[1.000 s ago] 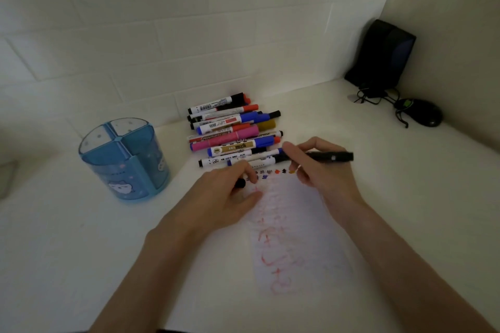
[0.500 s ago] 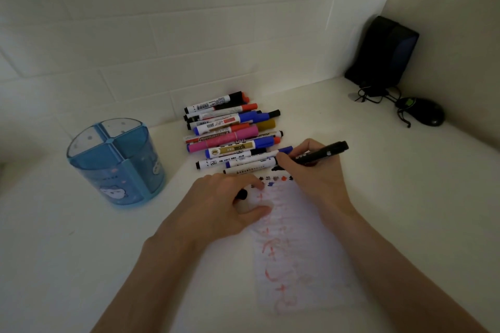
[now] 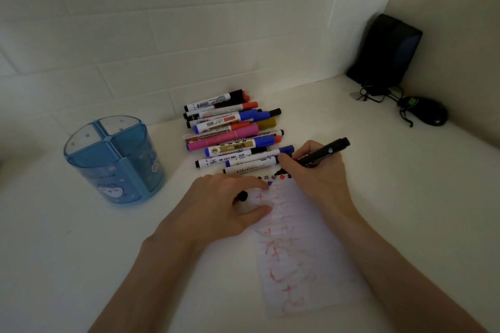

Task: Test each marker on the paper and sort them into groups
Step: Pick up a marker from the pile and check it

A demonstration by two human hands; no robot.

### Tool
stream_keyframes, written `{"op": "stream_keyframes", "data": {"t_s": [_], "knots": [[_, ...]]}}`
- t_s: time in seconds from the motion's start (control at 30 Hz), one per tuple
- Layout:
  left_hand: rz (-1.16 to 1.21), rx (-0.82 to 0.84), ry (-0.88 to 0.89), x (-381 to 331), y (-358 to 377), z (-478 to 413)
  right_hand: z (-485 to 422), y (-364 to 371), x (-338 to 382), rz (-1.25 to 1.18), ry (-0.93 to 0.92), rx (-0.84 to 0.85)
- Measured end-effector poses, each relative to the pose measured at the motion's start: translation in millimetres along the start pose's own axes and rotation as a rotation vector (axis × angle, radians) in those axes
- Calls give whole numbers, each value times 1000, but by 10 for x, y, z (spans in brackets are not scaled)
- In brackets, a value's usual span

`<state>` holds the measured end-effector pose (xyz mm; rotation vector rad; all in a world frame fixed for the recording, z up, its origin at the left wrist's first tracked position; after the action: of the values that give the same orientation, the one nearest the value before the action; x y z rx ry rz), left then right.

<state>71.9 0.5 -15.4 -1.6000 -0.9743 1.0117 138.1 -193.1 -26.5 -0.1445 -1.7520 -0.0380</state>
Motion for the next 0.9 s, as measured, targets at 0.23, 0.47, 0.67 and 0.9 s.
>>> {"op": "stream_keyframes", "data": {"t_s": [0.23, 0.47, 0.67, 0.9], "knots": [[-7, 11, 29, -4, 9, -4, -6, -1, -36, 64, -3, 26], [-11, 24, 17, 1, 25, -5, 2, 7, -50, 72, -24, 53], [-19, 38, 18, 11, 37, -6, 0, -6, -38, 62, -49, 51], [-19, 30, 25, 17, 44, -4, 27, 22, -20, 76, -55, 95]]}}
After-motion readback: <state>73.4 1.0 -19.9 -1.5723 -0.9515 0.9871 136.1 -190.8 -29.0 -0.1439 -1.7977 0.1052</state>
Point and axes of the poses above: each hand's wrist, its own z-axis away from the middle knuckle, its own y-axis out of the palm, x = y × z, the point moved 4 cm from there along -z, towards the middle knuckle, and after that the axes turned 13 degrees about -z, right-handed, at the moved point
